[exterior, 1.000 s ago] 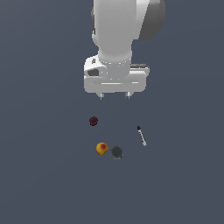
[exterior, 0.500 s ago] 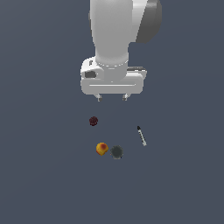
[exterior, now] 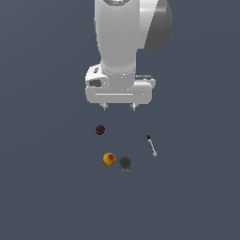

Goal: Pick up a designated object from a clutter of objects.

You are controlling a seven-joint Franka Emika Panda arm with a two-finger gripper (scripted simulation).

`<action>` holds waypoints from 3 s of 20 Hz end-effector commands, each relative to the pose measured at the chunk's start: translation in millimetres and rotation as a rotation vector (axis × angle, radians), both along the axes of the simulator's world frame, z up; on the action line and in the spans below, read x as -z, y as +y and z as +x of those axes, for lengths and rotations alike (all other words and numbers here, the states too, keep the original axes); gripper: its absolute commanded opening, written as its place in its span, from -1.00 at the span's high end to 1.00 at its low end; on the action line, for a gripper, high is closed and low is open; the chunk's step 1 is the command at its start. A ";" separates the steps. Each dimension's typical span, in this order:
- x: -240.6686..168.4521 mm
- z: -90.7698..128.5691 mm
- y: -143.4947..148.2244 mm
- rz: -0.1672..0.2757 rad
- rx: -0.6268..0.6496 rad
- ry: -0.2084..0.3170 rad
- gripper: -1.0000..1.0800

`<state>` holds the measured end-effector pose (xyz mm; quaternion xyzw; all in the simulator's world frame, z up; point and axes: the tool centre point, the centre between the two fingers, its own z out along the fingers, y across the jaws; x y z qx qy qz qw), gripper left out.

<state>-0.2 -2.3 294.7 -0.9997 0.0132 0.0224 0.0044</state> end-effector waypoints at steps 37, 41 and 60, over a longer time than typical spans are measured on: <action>209.0 85.6 -49.0 -0.024 0.662 -0.038 -0.92; 218.4 85.5 -48.8 -0.024 0.662 -0.038 -0.92; 259.9 86.1 -49.0 -0.024 0.666 -0.040 1.00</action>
